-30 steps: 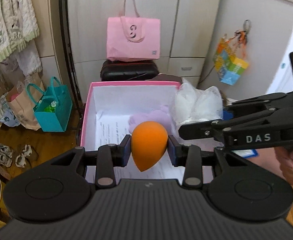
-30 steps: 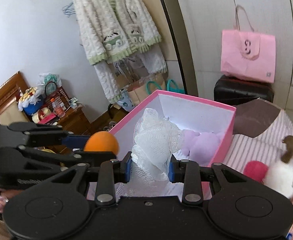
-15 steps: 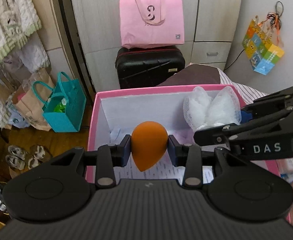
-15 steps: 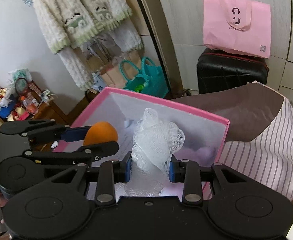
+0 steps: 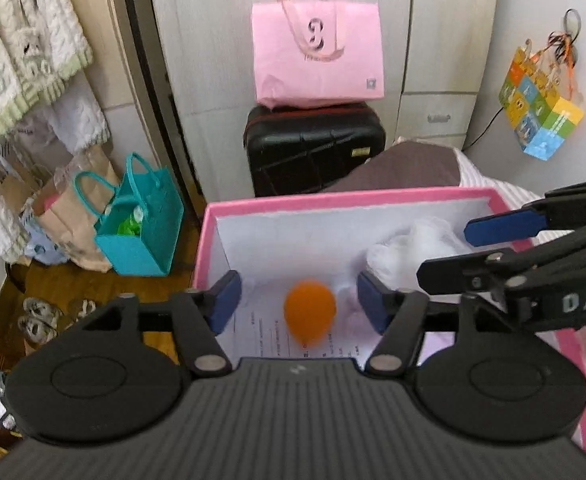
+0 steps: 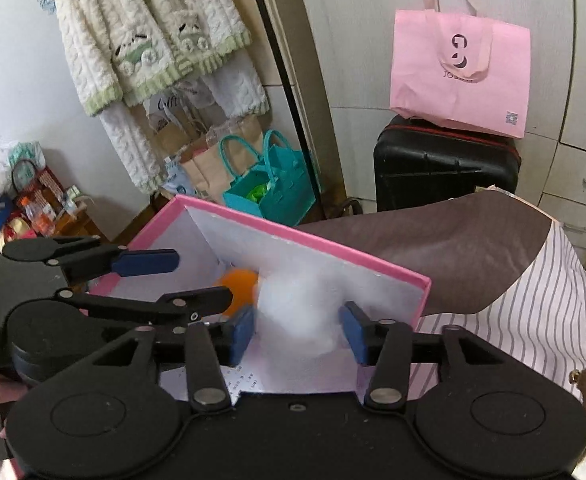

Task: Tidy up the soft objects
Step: 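Open both grippers to drop the sponge and bath puff into the box, then move both grippers back toward the remaining items on the table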

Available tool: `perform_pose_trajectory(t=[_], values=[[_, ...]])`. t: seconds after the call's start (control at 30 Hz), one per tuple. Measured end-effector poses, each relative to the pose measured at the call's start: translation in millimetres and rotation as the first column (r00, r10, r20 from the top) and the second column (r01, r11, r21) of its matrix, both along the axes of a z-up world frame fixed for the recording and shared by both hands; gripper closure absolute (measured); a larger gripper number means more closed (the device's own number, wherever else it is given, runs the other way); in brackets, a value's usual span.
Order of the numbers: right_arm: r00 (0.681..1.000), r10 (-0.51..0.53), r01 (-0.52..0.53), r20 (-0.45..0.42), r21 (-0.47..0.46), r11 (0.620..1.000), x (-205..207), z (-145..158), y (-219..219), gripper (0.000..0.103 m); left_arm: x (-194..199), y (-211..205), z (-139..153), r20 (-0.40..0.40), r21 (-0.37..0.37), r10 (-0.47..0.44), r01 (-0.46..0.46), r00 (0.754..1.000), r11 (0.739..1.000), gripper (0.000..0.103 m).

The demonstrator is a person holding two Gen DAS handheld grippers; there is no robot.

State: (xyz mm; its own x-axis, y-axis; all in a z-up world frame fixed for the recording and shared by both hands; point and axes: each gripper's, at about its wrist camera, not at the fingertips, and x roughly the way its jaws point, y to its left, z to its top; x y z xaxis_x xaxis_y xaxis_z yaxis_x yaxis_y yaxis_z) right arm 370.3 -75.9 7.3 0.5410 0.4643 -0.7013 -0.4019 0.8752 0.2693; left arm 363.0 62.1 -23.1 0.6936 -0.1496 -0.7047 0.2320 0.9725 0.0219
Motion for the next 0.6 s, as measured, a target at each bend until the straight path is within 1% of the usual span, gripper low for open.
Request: perform_pose_trajectory(t=[0.03,0.17,0.27,0.37,0.43,0.5,0.6], values=[[1.0,-0.001,0.0,0.008,0.017,1.0,-3,3,-2,0.034,-3,2,3,0.011,-0.009,-0.003,0.003,1.0,1.0,0.031],[0.999,0.001,-0.002,0.044,0.037,0.999,-25,19,-8,0.034,-29,13,23,0.027,-0.05,-0.03,0.031,0.999,0.998,0.03],[0.996,0.025,-0.028,0.082,0.03,0.999,-54,34,-12,0.034,-56,19,37,0.023,-0.051,-0.074,0.075,0.997,0.996,0.03],[0.99,0.052,-0.053,0.131,0.0,0.999,-90,49,-17,0.034,-85,22,51,0.006,-0.056,-0.125,0.126,0.992,0.991,0.03],[0.985,0.069,-0.068,0.16,-0.014,0.998,-114,57,-23,0.034,-106,23,59,-0.007,-0.043,-0.149,0.148,0.989,0.988,0.03],[0.982,0.075,-0.073,0.174,-0.016,0.997,-133,64,-32,0.034,-125,24,66,-0.014,-0.029,-0.165,0.165,0.986,0.986,0.03],[0.978,0.082,-0.081,0.193,-0.011,0.997,-163,72,-47,0.034,-155,25,77,-0.008,-0.03,-0.206,0.206,0.978,0.978,0.03]])
